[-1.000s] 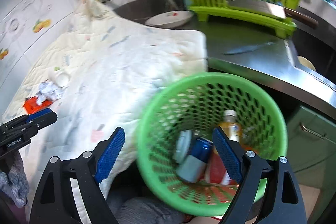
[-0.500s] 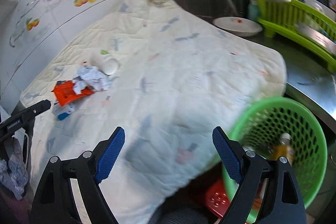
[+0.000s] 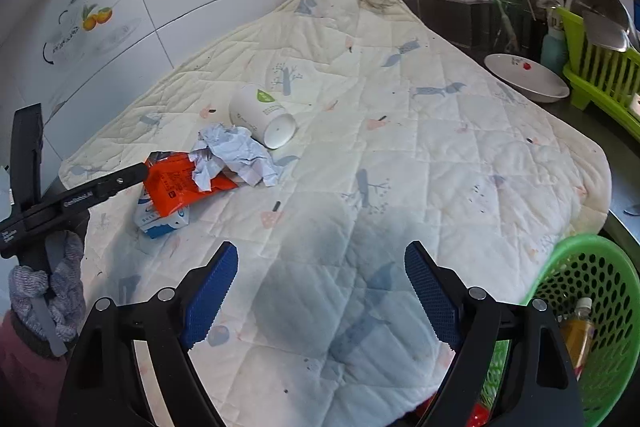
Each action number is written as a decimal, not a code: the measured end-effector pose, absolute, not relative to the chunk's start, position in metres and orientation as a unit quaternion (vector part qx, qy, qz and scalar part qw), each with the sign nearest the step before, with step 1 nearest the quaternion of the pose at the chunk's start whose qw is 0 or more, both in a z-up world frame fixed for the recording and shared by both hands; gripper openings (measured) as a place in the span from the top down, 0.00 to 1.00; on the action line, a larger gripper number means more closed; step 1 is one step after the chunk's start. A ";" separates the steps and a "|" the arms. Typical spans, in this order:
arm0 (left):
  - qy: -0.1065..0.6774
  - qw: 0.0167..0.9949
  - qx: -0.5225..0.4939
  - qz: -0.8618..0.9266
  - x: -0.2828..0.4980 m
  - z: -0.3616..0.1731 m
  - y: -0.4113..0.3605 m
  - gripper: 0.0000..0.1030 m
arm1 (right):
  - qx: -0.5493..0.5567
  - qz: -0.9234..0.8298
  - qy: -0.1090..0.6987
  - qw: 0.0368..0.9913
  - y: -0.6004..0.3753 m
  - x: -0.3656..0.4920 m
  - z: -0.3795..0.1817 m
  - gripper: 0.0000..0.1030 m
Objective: Collect trash
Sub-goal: 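Grasp the orange wrapper with the left gripper while the right gripper reaches to the crumpled paper, then grasp the crumpled white paper with the right gripper while the left holds the orange wrapper, then drop the crumpled paper into the basket with the right gripper while the left brings the wrapper over, then lower the orange wrapper into the green basket and open the left gripper, then grasp the white milk carton with the left gripper while the right grasps the paper cup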
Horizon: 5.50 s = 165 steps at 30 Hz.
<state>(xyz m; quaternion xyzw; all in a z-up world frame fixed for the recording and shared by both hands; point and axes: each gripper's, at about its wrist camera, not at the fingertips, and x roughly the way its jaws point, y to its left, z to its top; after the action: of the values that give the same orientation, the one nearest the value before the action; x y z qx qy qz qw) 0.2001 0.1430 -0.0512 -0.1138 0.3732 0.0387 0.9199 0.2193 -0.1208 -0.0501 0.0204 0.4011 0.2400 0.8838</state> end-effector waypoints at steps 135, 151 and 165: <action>0.484 0.794 -0.050 -0.364 0.193 -0.103 -0.259 0.65 | 0.125 -0.024 0.351 0.928 -0.441 0.150 -0.075 0.20; 0.457 0.840 -0.063 -0.286 0.180 -0.081 -0.171 0.63 | 0.113 -0.001 0.349 0.930 -0.405 0.148 -0.064 0.20; 0.409 0.901 -0.087 -0.115 0.163 -0.048 -0.028 0.52 | 0.079 0.077 0.351 0.930 -0.316 0.173 -0.052 0.19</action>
<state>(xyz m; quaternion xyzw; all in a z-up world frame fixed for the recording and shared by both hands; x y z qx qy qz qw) 0.1630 -0.0275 -0.0485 -0.0871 0.4086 -0.1153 0.9012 0.1734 -0.3164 -0.0519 0.0793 0.3511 0.0773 0.9298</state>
